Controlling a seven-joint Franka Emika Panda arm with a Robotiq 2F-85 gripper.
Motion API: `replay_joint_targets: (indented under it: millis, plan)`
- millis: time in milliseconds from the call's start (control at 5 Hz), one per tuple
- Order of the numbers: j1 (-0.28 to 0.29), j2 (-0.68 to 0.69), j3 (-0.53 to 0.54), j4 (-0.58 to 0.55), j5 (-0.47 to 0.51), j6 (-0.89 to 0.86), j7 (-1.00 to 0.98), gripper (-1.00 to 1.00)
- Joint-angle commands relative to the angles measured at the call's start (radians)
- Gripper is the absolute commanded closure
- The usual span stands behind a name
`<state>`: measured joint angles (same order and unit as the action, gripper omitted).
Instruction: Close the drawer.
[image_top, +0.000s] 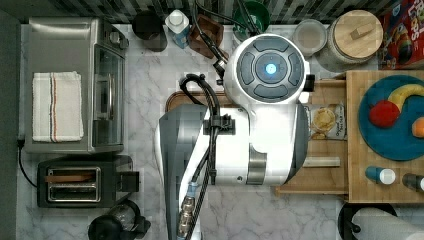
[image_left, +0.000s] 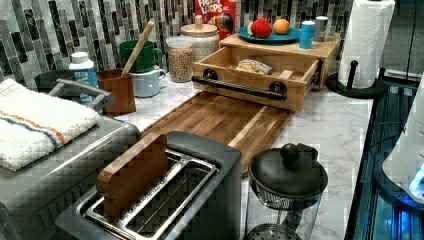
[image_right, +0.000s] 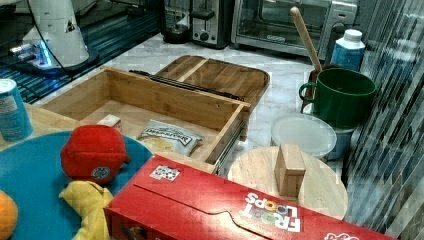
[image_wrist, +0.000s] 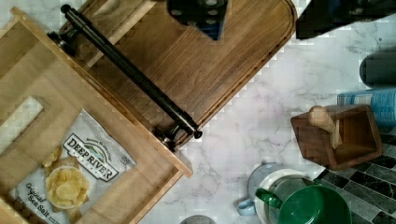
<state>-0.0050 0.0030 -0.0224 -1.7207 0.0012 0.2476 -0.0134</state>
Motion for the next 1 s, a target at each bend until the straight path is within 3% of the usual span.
replay_joint_targets:
  millis: [200,800,1000]
  plan:
    - [0.0,0.0,0.0,0.0,0.0,0.0,-0.001,-1.0]
    - [0.008,-0.024,0.01,-0.085,0.011,0.073,-0.108,-1.0]
    - [0.031,-0.048,0.036,-0.152,-0.029,0.129,-0.168,-1.0]
